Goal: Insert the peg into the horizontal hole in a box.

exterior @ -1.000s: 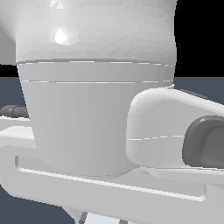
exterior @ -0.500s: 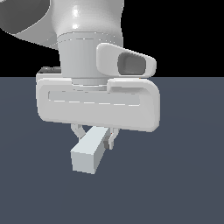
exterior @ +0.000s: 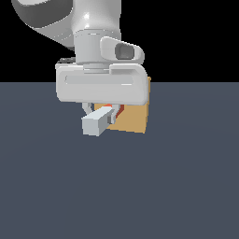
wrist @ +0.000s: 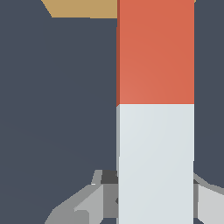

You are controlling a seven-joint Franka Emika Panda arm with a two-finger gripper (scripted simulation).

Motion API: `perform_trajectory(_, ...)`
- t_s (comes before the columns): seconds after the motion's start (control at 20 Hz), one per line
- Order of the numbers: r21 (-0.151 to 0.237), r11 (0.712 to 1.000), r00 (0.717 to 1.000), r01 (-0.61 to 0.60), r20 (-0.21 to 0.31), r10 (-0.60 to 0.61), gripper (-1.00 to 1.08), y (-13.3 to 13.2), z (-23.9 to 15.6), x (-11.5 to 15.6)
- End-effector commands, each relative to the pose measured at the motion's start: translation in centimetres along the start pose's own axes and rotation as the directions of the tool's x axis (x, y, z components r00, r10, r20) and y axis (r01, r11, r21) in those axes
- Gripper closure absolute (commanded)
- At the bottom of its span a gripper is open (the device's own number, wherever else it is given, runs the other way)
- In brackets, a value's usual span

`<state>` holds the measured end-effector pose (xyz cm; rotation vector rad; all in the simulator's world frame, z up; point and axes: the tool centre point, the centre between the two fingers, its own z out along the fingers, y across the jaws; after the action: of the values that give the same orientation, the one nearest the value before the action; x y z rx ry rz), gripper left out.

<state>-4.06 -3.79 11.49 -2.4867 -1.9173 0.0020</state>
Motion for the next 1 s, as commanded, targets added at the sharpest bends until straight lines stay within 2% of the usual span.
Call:
perform_trajectory(0.0,-0.002,1.000,1.000,-0.009,0.000,0.009,1.08,-0.4,-0.7,1.3)
perform_trajectory(0.35,-0.002,1.000,1.000,-0.018,0.000,0.018,1.08,-1.0,-1.4,3.2)
perform_trajectory(0.95,-0.004,1.000,1.000,-0.017,-0.001,0.017,1.08,-0.8,-1.6,3.3)
